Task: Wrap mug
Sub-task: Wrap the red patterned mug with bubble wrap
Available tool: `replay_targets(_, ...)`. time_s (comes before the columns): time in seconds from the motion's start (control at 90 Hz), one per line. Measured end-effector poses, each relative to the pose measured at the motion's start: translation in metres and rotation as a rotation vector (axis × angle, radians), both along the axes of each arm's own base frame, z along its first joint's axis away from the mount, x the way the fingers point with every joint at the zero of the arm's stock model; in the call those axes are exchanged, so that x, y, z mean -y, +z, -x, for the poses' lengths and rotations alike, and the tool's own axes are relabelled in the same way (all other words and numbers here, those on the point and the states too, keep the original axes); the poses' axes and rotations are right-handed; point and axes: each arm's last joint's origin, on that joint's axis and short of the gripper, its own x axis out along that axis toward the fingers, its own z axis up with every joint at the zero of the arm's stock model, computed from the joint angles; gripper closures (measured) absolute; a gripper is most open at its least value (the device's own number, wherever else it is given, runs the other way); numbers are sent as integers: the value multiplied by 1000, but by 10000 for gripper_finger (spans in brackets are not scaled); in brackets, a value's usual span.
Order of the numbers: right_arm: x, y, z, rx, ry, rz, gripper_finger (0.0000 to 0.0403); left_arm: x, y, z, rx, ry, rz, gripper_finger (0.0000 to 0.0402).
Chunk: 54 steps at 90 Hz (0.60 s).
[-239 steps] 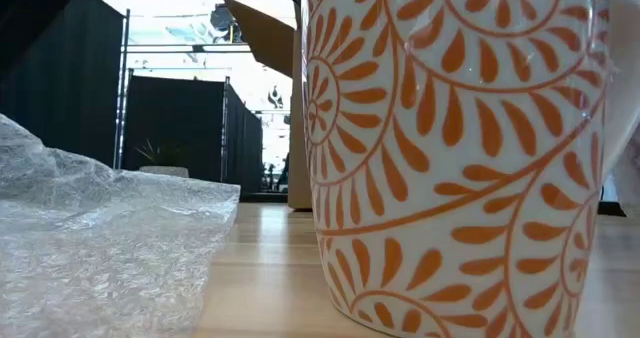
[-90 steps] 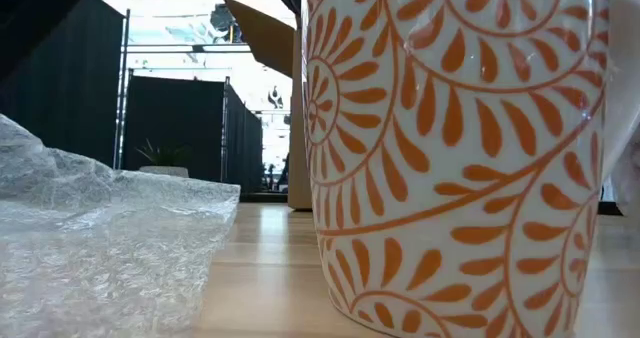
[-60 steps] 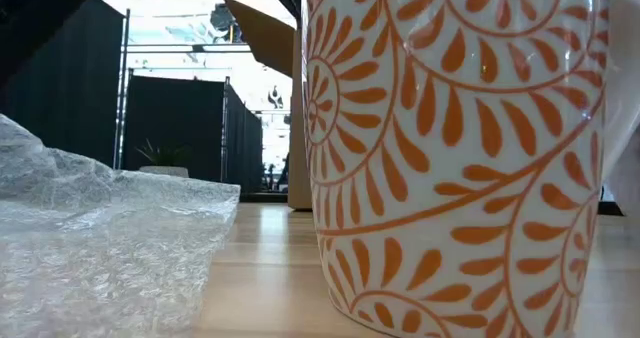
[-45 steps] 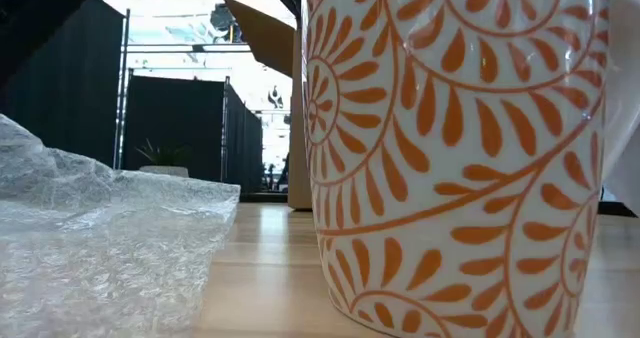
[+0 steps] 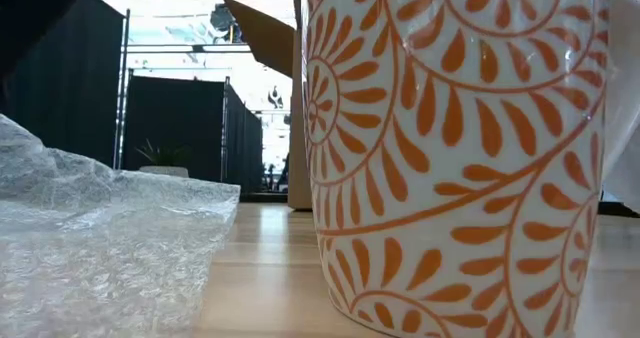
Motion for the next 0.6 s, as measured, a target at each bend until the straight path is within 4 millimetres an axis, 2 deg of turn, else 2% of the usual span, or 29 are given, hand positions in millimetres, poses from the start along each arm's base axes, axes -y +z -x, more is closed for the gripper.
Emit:
replay_targets(0.244,2,1,-3,9,-23,-2,379,-4,-5,3,-95,-17,34,215)
replay_targets(0.367,2,0,-3,6,-23,4,379,2,2,7,-128,-16,58,215)
replay_targets(0.489,2,0,-3,8,-10,8,379,7,-1,8,-133,11,44,215)
replay_targets(0.6,2,1,-3,16,-3,7,379,0,-3,6,-137,36,59,215)
